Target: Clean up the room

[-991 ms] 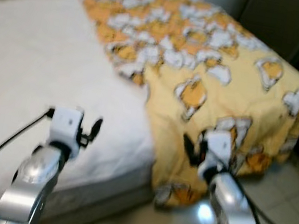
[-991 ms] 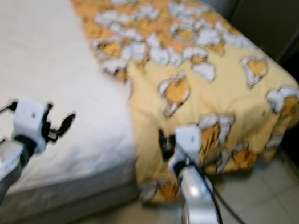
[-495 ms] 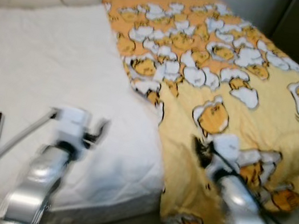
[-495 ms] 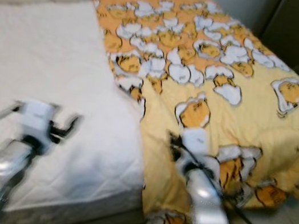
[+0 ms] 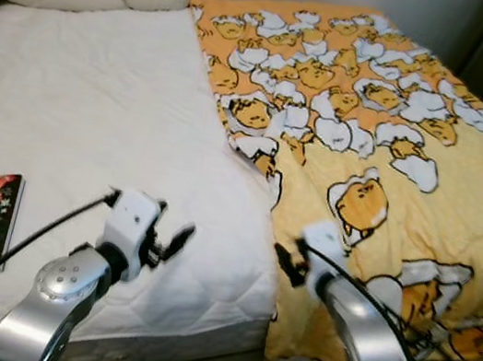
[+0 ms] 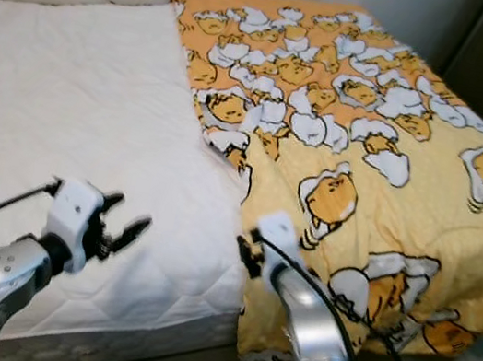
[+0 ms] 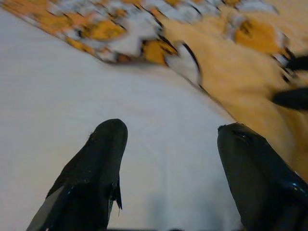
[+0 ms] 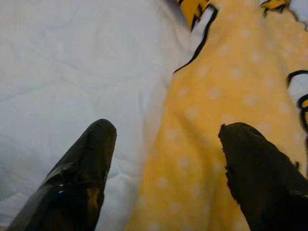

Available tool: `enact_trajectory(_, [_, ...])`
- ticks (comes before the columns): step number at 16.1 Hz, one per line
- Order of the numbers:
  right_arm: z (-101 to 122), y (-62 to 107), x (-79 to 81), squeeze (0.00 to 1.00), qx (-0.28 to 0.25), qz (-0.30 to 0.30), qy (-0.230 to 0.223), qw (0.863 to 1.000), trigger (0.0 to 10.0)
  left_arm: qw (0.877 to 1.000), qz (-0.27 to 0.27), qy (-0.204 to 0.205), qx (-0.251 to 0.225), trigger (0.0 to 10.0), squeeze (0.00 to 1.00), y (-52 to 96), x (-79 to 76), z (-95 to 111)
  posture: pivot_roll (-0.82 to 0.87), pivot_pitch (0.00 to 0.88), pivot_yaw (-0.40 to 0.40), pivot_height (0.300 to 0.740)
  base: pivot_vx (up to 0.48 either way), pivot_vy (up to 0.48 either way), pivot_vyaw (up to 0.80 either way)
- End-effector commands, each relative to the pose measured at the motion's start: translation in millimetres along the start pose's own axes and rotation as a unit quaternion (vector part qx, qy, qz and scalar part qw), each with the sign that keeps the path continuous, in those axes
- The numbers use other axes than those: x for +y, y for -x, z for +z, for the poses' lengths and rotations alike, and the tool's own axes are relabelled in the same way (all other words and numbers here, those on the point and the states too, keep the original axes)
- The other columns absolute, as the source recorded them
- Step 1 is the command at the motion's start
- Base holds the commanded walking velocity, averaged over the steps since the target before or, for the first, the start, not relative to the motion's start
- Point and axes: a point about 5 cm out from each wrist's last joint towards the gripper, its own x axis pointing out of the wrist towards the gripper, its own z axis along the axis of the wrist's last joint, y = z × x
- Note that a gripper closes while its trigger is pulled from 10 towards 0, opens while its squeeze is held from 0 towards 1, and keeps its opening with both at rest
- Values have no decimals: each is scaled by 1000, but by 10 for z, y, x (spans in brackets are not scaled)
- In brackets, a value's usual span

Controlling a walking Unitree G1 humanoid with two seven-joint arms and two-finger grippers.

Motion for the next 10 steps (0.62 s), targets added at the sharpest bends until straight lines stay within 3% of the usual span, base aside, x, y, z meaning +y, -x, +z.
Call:
enact_trajectory(1, [-78,-75,28,1000,49,-3,26,998,10000,1000,-25,-5,2,10000,0,1,-30,39,26,30,18,740,0,0,0])
enact_trajectory(4, [-90,-208,21,1000,86,-24,38,995,10000,999,-47,-6,14,10000,0,14,-50,36,35,40,22,740,0,0,0])
enact_trajectory(5, [-97,-242,13,102,97,-31,45,994,10000,998,-54,-7,17,10000,0,22,-61,37,39,46,24,740,0,0,0])
enact_trajectory(6, [-103,-268,-5,0,106,-40,53,992,10000,998,-61,-7,20,10000,0,35,-74,38,42,57,30,740,0,0,0])
enact_trajectory(7, [-106,-294,-24,0,114,-49,54,991,10000,997,-68,-8,23,10000,0,52,-86,39,44,64,32,740,0,0,0])
enact_trajectory(8, [-130,-324,-19,0,124,-50,30,991,2549,997,-73,-8,27,10000,0,85,-103,39,60,78,30,740,0,0,0])
enact_trajectory(9, [-153,-328,-4,0,128,-45,22,991,0,997,-73,-8,29,10000,0,98,-108,37,64,80,29,740,0,0,0])
enact_trajectory(10, [-203,-330,27,0,134,-34,5,990,0,997,-71,-7,31,10000,0,119,-113,37,80,93,28,740,0,0,0])
